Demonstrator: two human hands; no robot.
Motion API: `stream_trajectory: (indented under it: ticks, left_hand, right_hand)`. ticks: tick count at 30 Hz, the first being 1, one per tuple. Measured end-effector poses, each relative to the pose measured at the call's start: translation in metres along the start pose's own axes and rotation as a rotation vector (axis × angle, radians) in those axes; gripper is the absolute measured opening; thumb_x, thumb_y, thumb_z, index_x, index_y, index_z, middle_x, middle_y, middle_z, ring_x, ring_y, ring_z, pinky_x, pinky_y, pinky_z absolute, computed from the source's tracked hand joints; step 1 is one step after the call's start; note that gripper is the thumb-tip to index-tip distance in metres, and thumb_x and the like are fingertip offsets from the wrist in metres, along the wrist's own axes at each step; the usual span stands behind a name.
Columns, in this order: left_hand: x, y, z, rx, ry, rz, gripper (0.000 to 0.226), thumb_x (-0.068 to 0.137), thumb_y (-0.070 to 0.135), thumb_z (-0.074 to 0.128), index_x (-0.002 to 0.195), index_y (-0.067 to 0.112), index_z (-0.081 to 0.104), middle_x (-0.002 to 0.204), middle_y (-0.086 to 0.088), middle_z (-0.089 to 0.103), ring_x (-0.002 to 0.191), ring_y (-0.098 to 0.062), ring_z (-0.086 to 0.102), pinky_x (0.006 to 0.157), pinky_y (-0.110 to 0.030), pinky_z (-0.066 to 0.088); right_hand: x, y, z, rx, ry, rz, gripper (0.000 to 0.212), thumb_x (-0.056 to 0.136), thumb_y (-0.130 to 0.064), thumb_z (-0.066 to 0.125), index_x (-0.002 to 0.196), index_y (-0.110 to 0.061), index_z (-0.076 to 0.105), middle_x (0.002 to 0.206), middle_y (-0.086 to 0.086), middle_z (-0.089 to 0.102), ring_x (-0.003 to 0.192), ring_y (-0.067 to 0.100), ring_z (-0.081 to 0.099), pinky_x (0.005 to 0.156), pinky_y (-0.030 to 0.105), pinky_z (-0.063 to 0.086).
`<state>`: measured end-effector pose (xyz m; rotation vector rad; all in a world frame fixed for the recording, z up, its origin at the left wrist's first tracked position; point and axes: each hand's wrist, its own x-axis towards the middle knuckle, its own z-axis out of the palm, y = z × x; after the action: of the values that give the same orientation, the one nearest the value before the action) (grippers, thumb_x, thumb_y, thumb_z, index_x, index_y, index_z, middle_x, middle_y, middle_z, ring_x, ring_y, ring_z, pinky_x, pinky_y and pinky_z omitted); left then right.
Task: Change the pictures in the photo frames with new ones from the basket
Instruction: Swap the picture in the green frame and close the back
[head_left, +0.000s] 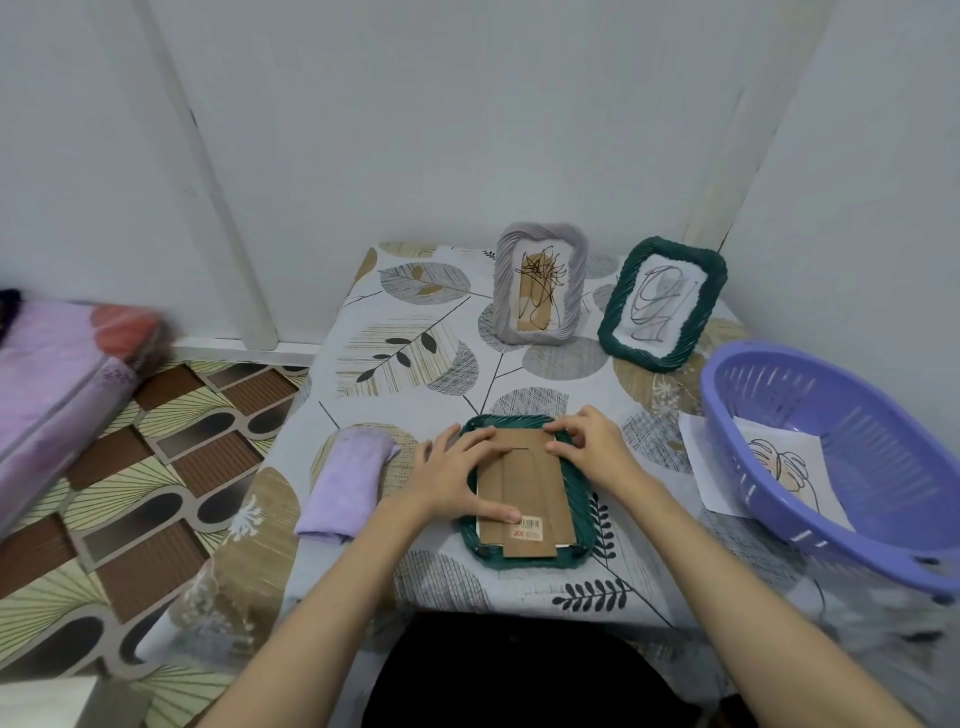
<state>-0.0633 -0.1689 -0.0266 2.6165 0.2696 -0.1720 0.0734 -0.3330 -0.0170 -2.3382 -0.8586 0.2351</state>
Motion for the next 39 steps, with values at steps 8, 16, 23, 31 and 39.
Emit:
stream_trajectory:
  ticks: [8,16,23,31,39]
  left_hand:
    - [0.001,-0.002,0.002,0.0,0.024,0.013,0.092,0.051,0.075,0.06,0.134,0.047,0.032,0.152,0.021,0.013,0.143,-0.018,0.0,0.114,-0.047,0.003]
    - [0.023,-0.009,0.0,-0.186,0.41,-0.057,0.075,0.058,0.078,0.053,0.12,0.036,0.056,0.136,0.002,0.042,0.129,-0.022,0.031,0.105,-0.039,0.027]
    - [0.034,-0.013,-0.003,-0.015,0.341,-0.214,0.048,0.076,0.059,0.06,0.119,0.038,0.055,0.127,0.003,0.046,0.125,-0.025,0.031,0.1,-0.038,0.026]
    - [0.038,-0.014,-0.008,-0.037,0.289,-0.206,0.04,0.076,0.06,0.059,0.111,0.04,0.055,0.127,0.006,0.045,0.123,-0.024,0.031,0.097,-0.037,0.025]
    - [0.033,-0.016,-0.001,-0.071,0.351,-0.165,0.04,0.078,0.057,0.059,0.114,0.039,0.053,0.126,0.008,0.048,0.125,-0.023,0.03,0.098,-0.037,0.022]
  right_hand:
    - [-0.02,0.002,0.012,0.1,0.031,0.037,0.043,0.078,-0.036,0.07,0.119,-0.025,0.059,0.107,0.006,0.047,0.105,0.018,0.045,0.093,0.029,0.038]
    - [-0.025,0.001,0.019,0.079,0.046,0.072,0.042,0.077,-0.037,0.07,0.115,-0.021,0.064,0.12,0.01,0.045,0.119,0.023,0.037,0.104,0.033,0.031]
    - [-0.026,0.001,0.02,0.082,0.041,0.078,0.043,0.078,-0.038,0.07,0.117,-0.022,0.063,0.121,0.008,0.043,0.12,0.021,0.036,0.104,0.032,0.03]
    - [-0.027,0.001,0.02,0.097,0.048,0.082,0.043,0.077,-0.038,0.07,0.116,-0.021,0.063,0.122,0.008,0.044,0.12,0.02,0.036,0.104,0.032,0.03]
    - [-0.028,0.001,0.021,0.119,0.057,0.088,0.043,0.076,-0.037,0.071,0.115,-0.02,0.064,0.122,0.007,0.045,0.12,0.02,0.036,0.103,0.03,0.03]
